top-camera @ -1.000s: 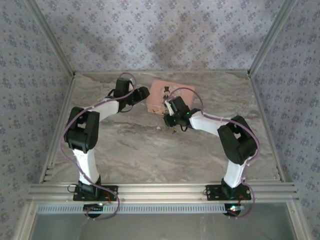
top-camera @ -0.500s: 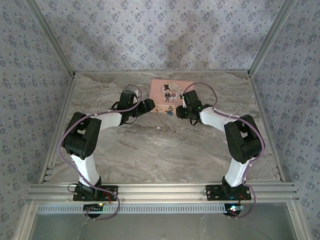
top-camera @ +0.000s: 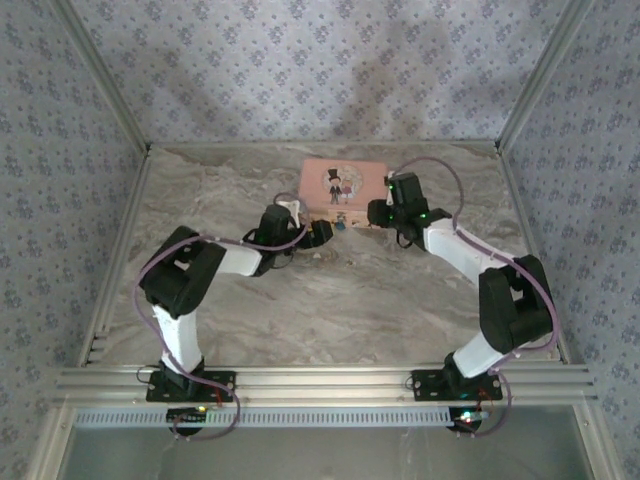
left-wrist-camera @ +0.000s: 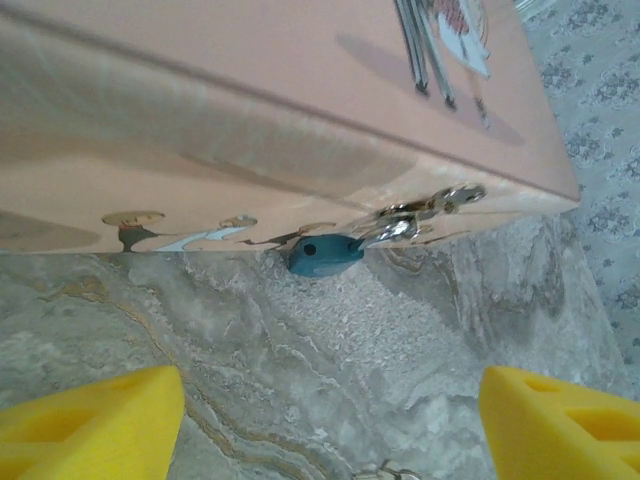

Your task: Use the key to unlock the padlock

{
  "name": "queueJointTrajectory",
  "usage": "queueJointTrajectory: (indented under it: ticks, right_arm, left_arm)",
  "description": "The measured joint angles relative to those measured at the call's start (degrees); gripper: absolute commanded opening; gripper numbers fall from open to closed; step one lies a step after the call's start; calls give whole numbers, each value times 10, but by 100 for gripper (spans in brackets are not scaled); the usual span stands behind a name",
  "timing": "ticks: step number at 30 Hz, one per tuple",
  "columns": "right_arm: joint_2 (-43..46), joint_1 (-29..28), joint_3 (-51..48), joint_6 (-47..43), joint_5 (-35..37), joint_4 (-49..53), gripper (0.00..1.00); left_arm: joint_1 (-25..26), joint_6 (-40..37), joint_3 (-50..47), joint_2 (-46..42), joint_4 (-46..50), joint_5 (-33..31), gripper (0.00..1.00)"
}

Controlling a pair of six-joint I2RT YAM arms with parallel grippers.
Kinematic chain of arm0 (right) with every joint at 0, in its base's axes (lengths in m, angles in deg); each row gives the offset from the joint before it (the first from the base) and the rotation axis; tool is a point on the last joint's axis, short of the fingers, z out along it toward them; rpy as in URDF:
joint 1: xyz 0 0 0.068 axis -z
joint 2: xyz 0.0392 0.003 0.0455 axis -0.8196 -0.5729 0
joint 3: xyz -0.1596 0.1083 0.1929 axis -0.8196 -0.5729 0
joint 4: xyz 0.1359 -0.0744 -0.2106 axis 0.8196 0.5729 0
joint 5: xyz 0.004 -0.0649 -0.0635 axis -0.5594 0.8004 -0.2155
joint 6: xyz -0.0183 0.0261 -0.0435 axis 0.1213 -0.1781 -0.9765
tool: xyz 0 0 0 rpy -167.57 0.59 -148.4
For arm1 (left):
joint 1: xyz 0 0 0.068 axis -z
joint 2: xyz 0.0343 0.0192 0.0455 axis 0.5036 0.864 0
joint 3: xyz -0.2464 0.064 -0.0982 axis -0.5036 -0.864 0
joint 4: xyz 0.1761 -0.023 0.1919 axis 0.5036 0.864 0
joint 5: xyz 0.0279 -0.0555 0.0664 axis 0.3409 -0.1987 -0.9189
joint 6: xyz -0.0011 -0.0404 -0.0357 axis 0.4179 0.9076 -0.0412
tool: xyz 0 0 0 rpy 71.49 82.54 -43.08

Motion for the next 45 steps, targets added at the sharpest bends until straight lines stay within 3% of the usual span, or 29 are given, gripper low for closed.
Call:
queueJointTrajectory:
  ticks: [8,13,17,23,28,36,41,45]
  right_arm:
    - [-28,36,12,37,-4,7,45]
    - [-21,34,-23,57,-10,0,49]
    - [-19,37,-35,67,-11,-1,50]
    - [-28,71,-23,94,-17,-26,52]
    - [-96,110,53,123,-52,-54,55]
    - [-238,137,188,178,-149,-98,55]
    - [-290,135,225,200,-212,-114,54]
    - [-300,125,231,201,-246,-118,54]
  left_arm:
    - [6,-9,-17,14,-76,-33,77]
    - [-11,-63,-19,-75,-3,-59,78]
    - [-57,-105,66,-103,81,-61,79]
    - [-122,-134,242,-33,156,-58,78]
    - [-136,-130,331,76,181,-30,78]
    - [-136,-92,365,168,209,19,77]
    - [-134,-61,360,168,180,46,76]
    - [-129,-37,303,146,134,49,76]
